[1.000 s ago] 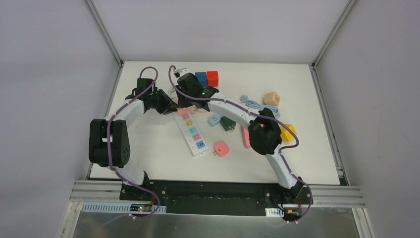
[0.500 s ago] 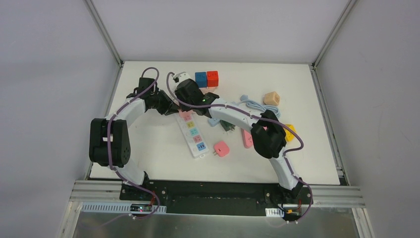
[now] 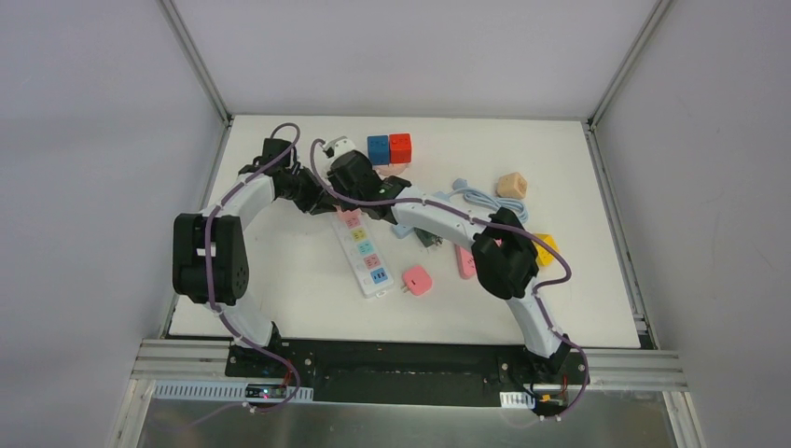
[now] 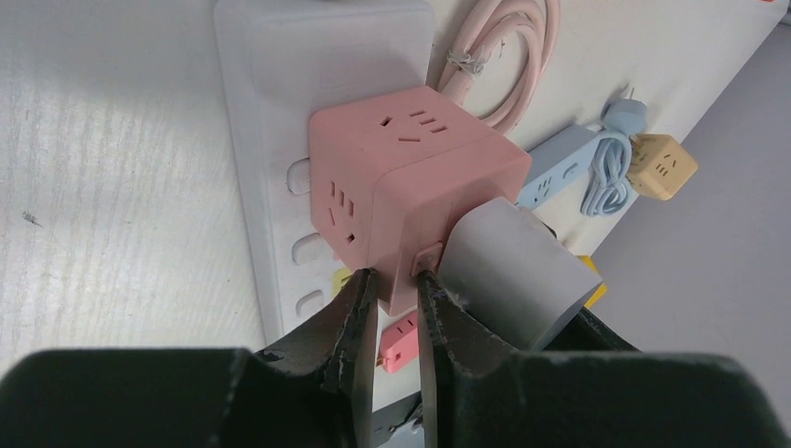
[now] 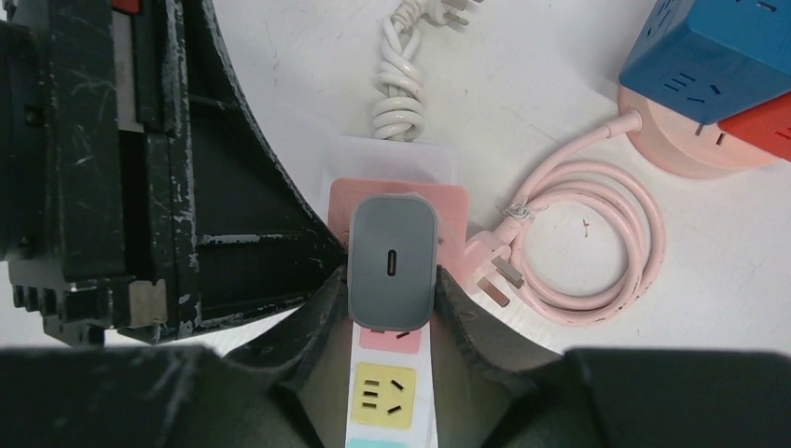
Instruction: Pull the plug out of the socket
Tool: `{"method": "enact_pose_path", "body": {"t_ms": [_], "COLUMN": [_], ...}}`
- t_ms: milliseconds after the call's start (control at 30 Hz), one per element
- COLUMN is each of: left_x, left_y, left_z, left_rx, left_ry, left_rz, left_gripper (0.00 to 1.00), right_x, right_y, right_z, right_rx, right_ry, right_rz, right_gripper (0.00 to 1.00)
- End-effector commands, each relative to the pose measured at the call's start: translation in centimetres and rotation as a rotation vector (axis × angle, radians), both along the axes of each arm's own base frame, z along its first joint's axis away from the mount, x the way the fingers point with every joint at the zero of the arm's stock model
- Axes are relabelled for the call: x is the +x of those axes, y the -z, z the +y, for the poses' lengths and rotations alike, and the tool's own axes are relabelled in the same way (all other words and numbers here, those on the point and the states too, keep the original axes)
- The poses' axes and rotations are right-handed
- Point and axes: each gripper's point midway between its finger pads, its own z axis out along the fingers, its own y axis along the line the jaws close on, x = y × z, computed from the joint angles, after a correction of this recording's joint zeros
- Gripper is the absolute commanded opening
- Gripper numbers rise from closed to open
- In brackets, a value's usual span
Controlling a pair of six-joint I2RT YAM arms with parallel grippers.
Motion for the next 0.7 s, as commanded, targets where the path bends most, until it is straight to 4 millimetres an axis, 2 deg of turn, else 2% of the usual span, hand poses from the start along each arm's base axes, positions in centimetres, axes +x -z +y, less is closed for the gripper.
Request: {"method": "enact_pose_path", "body": {"t_ms": [0,133,367,533,600,667], "left_x": [-4.0,-4.3,-4.3,-3.9,-3.3,-2.4], "left_y": [6.2,6.4,6.4,5.8,5.1,3.8], "left_z": [3.0,3.2,3.2,3.0,2.7,1.6], "left_rx": [0.204,0.215,0.218,0.21,0.195,0.135], "left_ry": [0.002,0.008,0.016,0.018,0.028,0.08], "left_rz": [0.221,0.236,0.243,0.224,0.191,0.133], "left_gripper": [0.12,0.12,0.11,0.11,0.12,0.16], "right_x": [-0.8,-0.5,0.3,0.5,0.5,0.3], "right_y": [-15.5,-16.8,-20.3,-19.7,-19.5,-18.8], "right_z": [1.8,1.3,-0.6,-1.6,-2.9,-4.9], "right_rx": [0.322,0.362,0.428,0.408,0.39,0.372], "right_ry": [-0.043,-0.012,0.028,0.047,0.071,0.1], "right_rz": [-0.146,-0.143,-0.172,-0.168,-0.172,-0.16], "right_gripper": [0.0,0.0,0.0,0.0,0.0,0.0]}}
